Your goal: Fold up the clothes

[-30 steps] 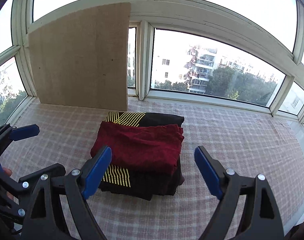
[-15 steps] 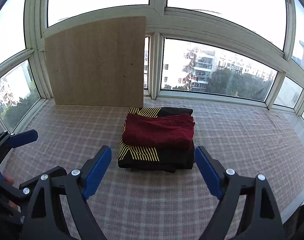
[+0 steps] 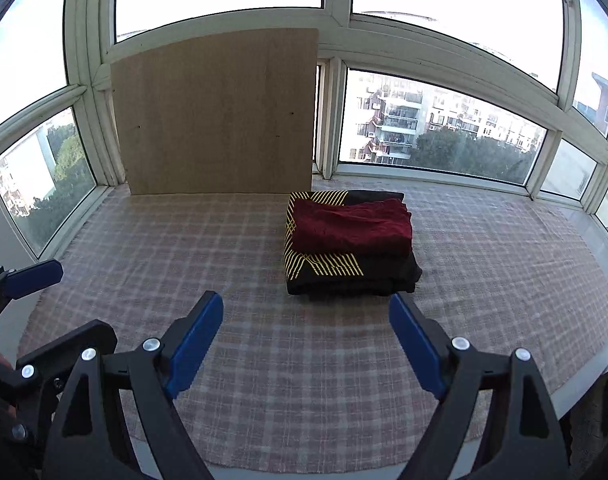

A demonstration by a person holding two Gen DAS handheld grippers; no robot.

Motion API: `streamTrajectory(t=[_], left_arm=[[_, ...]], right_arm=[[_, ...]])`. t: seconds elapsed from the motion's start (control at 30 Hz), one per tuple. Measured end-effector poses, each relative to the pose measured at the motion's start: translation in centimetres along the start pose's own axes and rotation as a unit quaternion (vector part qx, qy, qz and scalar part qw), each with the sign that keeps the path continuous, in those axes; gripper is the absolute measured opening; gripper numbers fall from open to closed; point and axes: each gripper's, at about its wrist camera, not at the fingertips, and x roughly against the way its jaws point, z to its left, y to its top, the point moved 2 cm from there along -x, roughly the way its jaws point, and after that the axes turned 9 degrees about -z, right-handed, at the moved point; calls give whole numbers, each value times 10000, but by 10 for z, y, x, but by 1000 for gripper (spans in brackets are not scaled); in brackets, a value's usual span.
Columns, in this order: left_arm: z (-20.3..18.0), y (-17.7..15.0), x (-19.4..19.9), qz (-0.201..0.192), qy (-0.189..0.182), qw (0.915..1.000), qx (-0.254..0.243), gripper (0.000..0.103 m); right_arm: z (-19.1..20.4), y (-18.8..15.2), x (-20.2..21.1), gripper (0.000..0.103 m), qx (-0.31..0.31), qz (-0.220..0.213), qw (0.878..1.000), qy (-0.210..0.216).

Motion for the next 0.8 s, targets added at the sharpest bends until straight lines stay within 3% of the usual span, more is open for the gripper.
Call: streamTrajectory(t=[0.47, 0.8], left_arm=[[9, -7, 30, -46, -208, 9997, -88, 102], [22, -8, 46, -194, -8, 9996, -210, 102]], right_arm=[[24, -3, 30, 85, -102, -233, 9994, -248], [47, -6, 42, 85, 16, -340, 9990, -298]])
